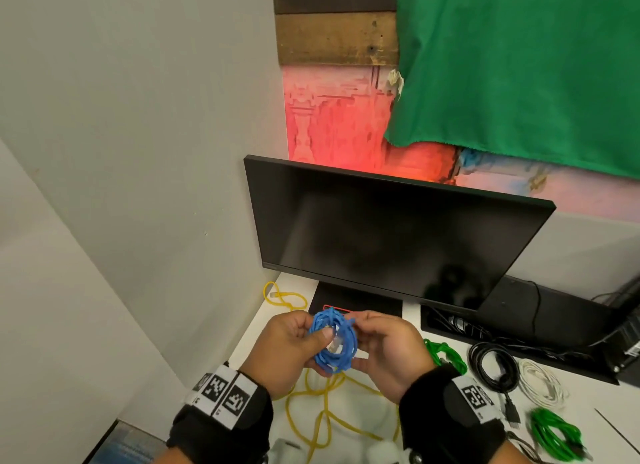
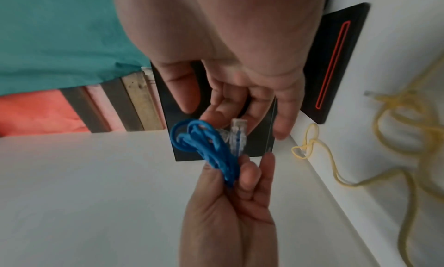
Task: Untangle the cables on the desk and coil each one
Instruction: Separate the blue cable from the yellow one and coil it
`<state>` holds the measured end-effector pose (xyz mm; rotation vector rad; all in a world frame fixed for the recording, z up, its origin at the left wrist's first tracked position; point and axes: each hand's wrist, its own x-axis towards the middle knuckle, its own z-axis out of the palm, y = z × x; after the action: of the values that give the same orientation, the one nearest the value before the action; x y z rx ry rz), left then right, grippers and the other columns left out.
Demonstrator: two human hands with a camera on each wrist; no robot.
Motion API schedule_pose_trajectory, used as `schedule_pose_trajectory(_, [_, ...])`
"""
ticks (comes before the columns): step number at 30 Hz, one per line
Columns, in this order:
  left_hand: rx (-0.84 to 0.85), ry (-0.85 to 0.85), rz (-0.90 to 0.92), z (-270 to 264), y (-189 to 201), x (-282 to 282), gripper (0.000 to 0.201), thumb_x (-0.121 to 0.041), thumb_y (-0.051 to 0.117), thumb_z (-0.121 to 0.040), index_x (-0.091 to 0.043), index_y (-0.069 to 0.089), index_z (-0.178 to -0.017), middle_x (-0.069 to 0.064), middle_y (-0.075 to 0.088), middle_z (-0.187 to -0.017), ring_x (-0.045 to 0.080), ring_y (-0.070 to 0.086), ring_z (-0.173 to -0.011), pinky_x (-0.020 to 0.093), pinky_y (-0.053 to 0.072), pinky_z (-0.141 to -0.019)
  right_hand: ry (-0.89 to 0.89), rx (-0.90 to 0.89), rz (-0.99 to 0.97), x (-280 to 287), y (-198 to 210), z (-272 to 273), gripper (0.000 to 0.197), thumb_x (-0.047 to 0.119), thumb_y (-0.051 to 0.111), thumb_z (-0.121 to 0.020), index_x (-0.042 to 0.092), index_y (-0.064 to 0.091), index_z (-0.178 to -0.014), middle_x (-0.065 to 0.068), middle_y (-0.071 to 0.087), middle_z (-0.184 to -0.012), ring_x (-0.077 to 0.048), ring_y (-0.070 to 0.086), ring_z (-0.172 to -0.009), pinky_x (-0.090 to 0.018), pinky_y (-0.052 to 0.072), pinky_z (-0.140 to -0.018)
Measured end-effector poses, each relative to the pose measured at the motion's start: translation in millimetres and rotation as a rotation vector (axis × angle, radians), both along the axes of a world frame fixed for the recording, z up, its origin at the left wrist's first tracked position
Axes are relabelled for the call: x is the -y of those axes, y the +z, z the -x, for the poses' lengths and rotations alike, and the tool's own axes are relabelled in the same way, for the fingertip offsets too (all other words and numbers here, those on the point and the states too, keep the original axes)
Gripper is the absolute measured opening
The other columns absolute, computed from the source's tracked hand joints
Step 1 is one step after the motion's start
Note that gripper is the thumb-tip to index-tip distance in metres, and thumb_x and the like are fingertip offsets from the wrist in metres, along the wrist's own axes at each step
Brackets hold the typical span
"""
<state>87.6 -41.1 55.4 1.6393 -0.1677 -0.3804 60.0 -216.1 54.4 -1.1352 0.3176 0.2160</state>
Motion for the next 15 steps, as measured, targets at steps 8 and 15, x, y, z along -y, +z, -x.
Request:
schedule_pose_trajectory(8, [0.125,0.048,-0.224,1.2,-2.3,2.8,0.023,-0.027,0.070,-0.088,-0.006,0.063,-0.083,0.008,0.071,-0.069,0.029,0.070,-0.052,0.051,0.056,-0.056,0.076,0.128,0.163,5.2,-2.2,8.8,0.017,0.004,0.058,-0.093,0.007,0.074,-0.099,-0.013,0.073,-0.094,-0.025,0.068,-0.087,-0.047,0.055,-0.086])
schedule_pose_trajectory(15, [0.149,0.037,-0.306,-1.5,-3.3,4.3,0.025,-0.033,0.070,-0.086,-0.016,0.058,-0.073,0.004,0.071,-0.063,0.023,0.068,-0.047,0.025,0.046,-0.043,0.119,0.225,0.416,7.7,-4.0,8.7,0.026,0.023,0.077,-0.082,0.018,0.067,-0.105,0.000,0.075,-0.080,-0.009,0.069,-0.074,-0.021,0.050,-0.065])
